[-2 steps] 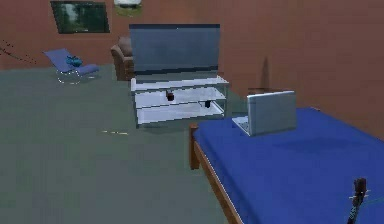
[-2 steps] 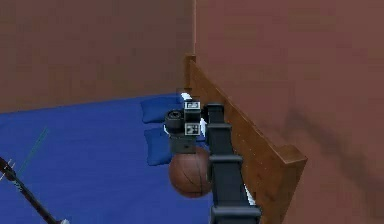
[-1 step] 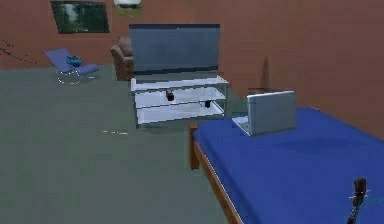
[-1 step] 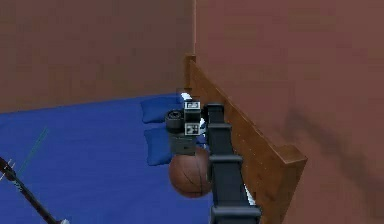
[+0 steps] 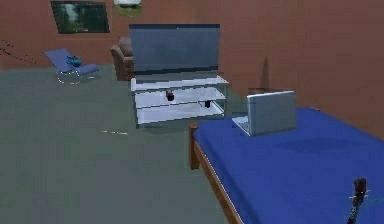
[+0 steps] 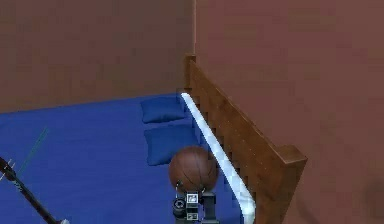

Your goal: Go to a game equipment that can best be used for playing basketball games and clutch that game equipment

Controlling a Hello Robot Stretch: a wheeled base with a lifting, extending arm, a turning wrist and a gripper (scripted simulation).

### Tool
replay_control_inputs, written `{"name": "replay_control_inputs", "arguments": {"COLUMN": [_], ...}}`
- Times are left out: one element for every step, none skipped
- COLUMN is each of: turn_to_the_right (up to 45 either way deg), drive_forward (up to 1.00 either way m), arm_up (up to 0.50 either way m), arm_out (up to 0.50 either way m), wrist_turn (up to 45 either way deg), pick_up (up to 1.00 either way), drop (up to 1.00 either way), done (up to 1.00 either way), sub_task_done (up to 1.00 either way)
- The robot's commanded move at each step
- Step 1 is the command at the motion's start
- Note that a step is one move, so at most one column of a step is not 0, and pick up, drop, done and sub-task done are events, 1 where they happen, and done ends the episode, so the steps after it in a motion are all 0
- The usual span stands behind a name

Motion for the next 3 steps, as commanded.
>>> {"name": "replay_control_inputs", "arguments": {"turn_to_the_right": [0.0,0.0,0.0], "drive_forward": [0.00,0.00,0.00], "arm_up": [0.00,0.10,0.00], "arm_out": [0.00,0.00,0.00], "wrist_turn": [0.0,0.0,0.0], "pick_up": [1.00,0.00,0.00], "drop": [0.00,0.00,0.00], "done": [0.00,0.00,1.00], "sub_task_done": [0.00,0.00,0.00]}}
